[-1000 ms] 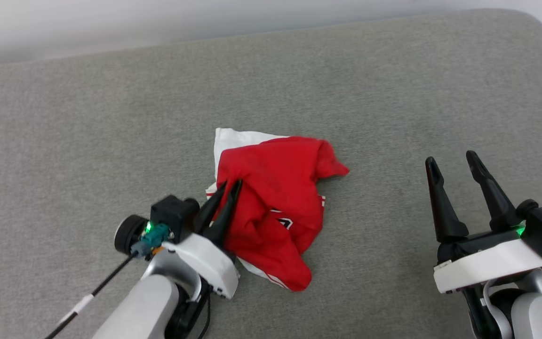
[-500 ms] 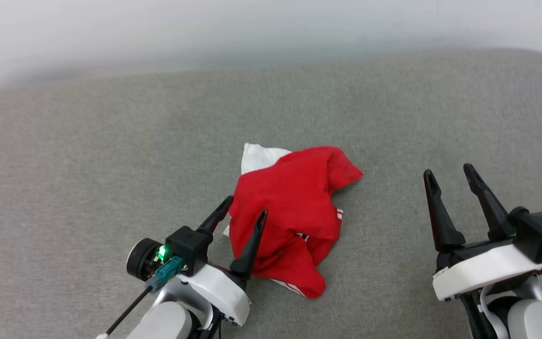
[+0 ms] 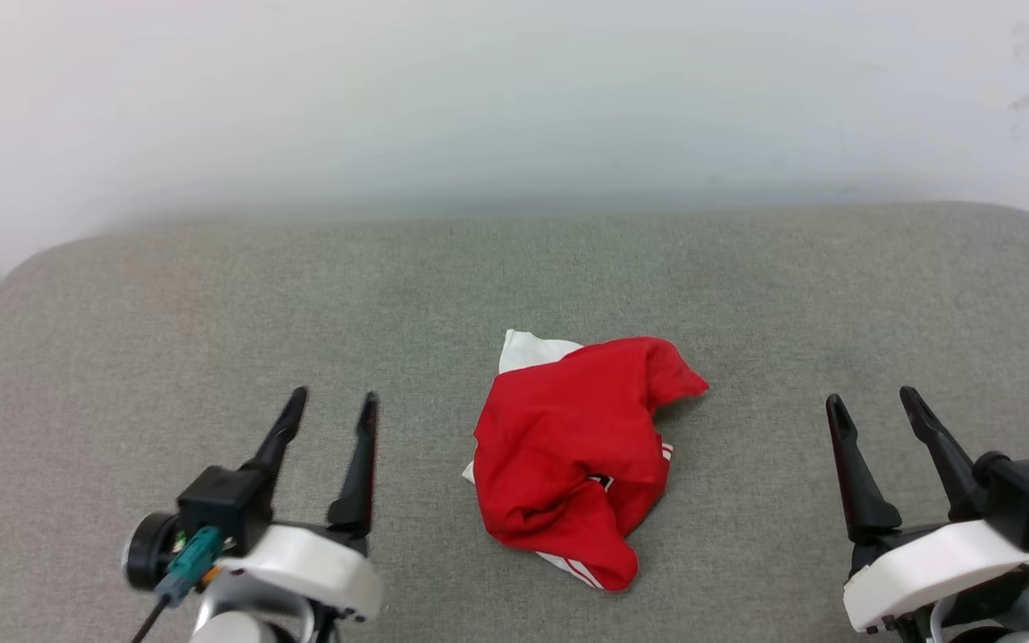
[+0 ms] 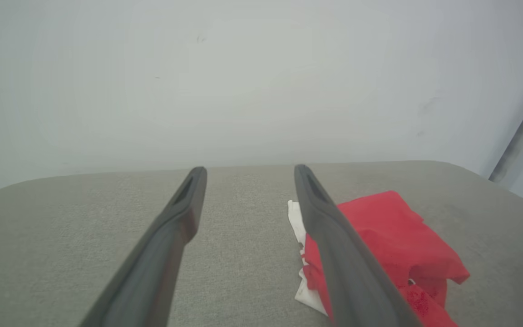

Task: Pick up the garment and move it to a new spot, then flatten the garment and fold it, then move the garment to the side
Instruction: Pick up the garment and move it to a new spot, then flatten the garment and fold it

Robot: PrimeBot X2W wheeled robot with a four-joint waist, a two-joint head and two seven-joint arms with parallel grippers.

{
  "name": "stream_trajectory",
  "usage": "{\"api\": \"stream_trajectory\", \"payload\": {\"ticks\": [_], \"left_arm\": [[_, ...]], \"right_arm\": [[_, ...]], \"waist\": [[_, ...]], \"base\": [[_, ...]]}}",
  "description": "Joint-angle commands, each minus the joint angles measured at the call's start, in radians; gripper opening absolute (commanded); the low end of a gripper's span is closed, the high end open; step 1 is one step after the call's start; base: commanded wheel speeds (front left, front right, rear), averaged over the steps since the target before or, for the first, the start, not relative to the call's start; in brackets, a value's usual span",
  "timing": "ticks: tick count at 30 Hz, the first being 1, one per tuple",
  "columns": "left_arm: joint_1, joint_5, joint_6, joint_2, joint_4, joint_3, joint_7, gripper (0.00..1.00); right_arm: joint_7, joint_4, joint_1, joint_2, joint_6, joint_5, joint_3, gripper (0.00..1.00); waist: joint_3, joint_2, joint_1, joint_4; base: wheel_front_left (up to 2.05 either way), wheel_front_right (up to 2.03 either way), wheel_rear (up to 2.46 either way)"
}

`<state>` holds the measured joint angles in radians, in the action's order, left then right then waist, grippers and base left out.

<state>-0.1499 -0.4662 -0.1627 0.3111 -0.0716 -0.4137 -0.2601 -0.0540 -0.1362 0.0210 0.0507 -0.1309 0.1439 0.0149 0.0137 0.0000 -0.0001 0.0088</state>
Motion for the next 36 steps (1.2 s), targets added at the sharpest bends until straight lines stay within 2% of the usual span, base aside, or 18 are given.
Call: {"api": "stream_trajectory", "payload": {"ticks": [1, 10, 21, 25, 26, 31, 36], "left_arm": [[0.035, -0.008, -0.010, 0.016, 0.005, 0.029, -0.006, 1.00], [0.119, -0.002, -0.024, 0.063, 0.041, 0.091, -0.007, 1.00], [0.087, 0.002, -0.003, 0.037, 0.058, 0.080, -0.006, 1.00], [0.070, 0.000, 0.013, 0.014, 0.066, 0.076, -0.005, 1.00], [0.070, 0.000, 0.013, 0.014, 0.066, 0.076, -0.005, 1.00], [0.041, 0.019, 0.039, -0.010, 0.068, 0.068, -0.005, 1.00], [0.015, 0.039, 0.060, -0.040, 0.068, 0.076, -0.005, 1.00]], "right_arm": [[-0.006, -0.010, 0.022, -0.001, 0.000, -0.001, 0.003, 1.00], [-0.014, -0.020, 0.057, -0.001, 0.000, 0.009, 0.010, 1.00], [-0.047, 0.008, 0.063, -0.001, 0.000, 0.004, 0.047, 1.00], [-0.234, 0.066, 0.016, 0.000, 0.000, 0.040, 0.024, 1.00], [-0.234, 0.066, 0.016, 0.000, 0.000, 0.040, 0.024, 1.00], [-0.457, 0.116, -0.048, 0.071, 0.000, 0.104, -0.072, 1.00], [-0.559, 0.140, -0.130, 0.130, 0.000, 0.161, -0.161, 1.00]], "waist": [[-0.022, 0.0000, 0.0001, 0.009], [-0.033, 0.0000, 0.0001, 0.014], [-0.022, 0.0000, 0.0001, 0.037], [0.001, 0.0000, 0.0001, 0.082], [0.001, 0.0000, 0.0001, 0.082], [0.036, 0.0000, 0.0001, 0.136], [0.073, 0.0000, 0.0001, 0.184]], "base": [[0.00, 0.00, 0.00], [0.00, 0.00, 0.00], [0.00, 0.00, 0.00], [0.00, 0.00, 0.00], [0.00, 0.00, 0.00], [0.00, 0.00, 0.00], [0.00, 0.00, 0.00]]}}
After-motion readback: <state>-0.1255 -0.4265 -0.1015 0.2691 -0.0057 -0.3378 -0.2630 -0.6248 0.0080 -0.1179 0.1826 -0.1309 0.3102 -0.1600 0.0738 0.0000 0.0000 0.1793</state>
